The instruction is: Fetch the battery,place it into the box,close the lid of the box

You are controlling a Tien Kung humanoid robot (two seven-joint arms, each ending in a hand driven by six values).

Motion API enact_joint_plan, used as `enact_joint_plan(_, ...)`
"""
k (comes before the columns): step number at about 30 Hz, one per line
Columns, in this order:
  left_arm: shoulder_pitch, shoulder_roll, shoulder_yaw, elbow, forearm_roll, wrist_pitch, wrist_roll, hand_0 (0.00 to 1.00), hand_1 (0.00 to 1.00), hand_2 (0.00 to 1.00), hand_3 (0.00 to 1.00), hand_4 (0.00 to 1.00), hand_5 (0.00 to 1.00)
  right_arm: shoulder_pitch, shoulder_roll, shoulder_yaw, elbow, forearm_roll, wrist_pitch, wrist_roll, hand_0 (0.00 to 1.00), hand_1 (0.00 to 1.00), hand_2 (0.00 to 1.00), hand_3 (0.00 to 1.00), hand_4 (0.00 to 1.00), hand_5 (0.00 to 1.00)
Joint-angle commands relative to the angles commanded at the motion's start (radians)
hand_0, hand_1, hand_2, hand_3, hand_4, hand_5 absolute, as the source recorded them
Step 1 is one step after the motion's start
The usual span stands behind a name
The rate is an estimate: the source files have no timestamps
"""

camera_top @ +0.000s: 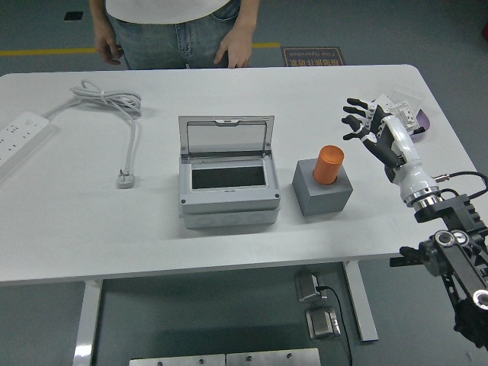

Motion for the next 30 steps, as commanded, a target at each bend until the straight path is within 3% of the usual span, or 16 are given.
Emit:
enact_joint_plan(14,-0.007,-0.002,0.021,0.0,-0.003,0.004,-0.004,0.605,0.634,0.633,0.656,0.718,0.264,0.118,0.022,-0.048,-0.153,-0.043,-0.021,0.056,0.523,0.705,0.784,0.823,0.951,0.636)
enact_joint_plan(23,-0.007,-0.003,0.021,0.0,0.003,0.004,-0.004,0.603,0.638,0.636,0.663,0.723,0.269,0.124,0.033,-0.065,-0.2,-0.049,-0.03,0.066,0.523,0.695,0.773,0.819,0.956,0.629)
enact_joint_plan(29,-0.011,-0.005,0.026,0.0,0.0,0.005,-0.006,0.603,0.64,0.638,0.664,0.725,0.272,0.121,0.037,-0.074,-0.221,-0.069,-0.017,0.057,0.523,0.692,0.766,0.818,0.949,0.598)
enact_joint_plan(30,-0.012,-0.005,0.027,0.0,-0.001,0.005,-0.006,0.601,0.64,0.64,0.665,0.726,0.273,0.121,0.037,-0.074,-0.224,-0.073,-0.014,0.055,0.524,0.697,0.766,0.815,0.919,0.506)
